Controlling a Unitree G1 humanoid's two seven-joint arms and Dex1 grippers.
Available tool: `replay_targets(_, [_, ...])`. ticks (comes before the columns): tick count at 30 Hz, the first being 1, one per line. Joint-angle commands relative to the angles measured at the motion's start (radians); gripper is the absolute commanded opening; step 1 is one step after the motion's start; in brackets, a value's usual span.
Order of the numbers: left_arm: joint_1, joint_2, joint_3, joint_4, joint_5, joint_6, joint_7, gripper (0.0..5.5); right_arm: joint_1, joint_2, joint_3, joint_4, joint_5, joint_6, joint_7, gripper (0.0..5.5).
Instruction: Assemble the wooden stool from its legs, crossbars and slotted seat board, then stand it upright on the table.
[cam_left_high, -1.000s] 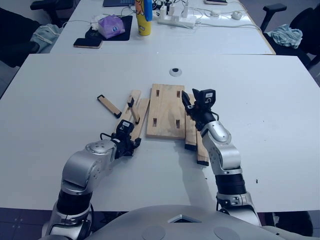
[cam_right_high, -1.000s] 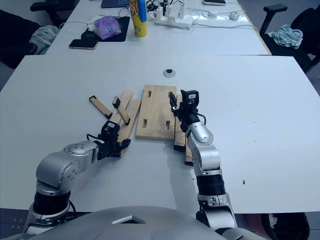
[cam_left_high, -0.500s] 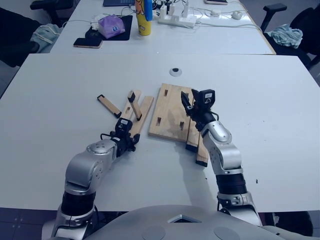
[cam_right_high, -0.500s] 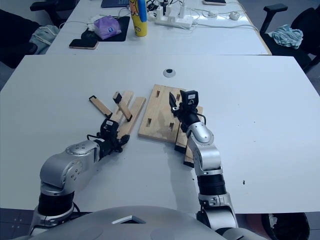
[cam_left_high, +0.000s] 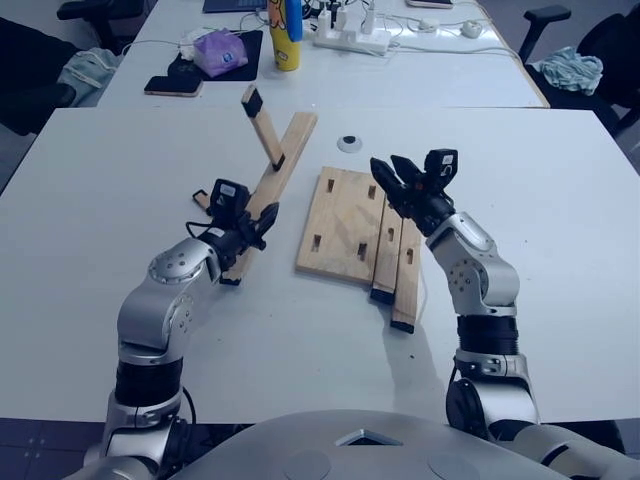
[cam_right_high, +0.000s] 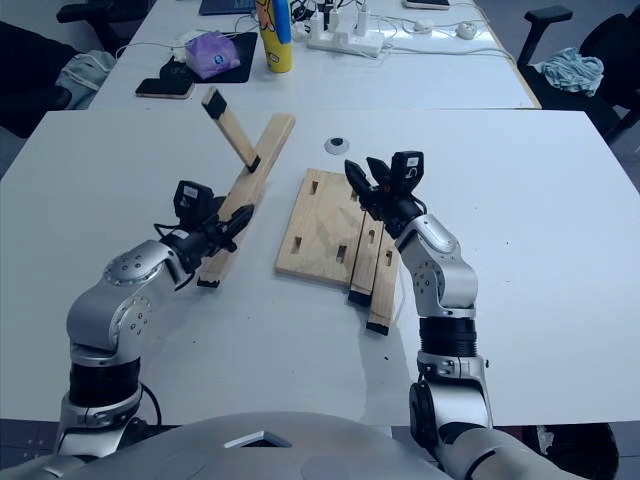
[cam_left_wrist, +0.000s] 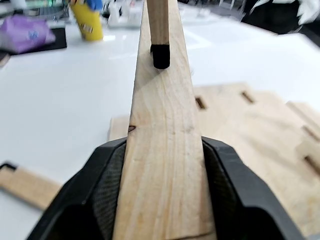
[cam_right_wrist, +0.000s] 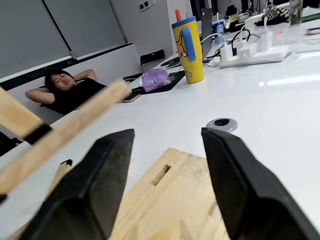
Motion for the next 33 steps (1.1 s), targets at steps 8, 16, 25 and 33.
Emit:
replay_targets(8, [0.080,0.070,-0.074,0.066,0.110,-0.547,-0.171,2.06,-0.065,0.182,-0.249,0.003,0.577,0.377,-0.230,4.20])
replay_targets(16, [0.068,0.105,-0.129,0.144,0.112,-0.678,-0.312,2.06,-0.128,0.233,-0.297,0.024,0.795,0.420,-0.388,4.83])
replay_targets(25, [0.061,0.101,-0.145,0.141,0.123,-0.692,-0.333,2.06,-0.113,0.213,-0.255,0.023,0.811,0.407,-0.438,4.43])
replay_targets(33, [0.071,0.099,-0.140,0.151,0.123,-0.693,-0.327,2.06,-0.108,0.203,-0.247,0.016,0.831,0.400,-0.438,3.35])
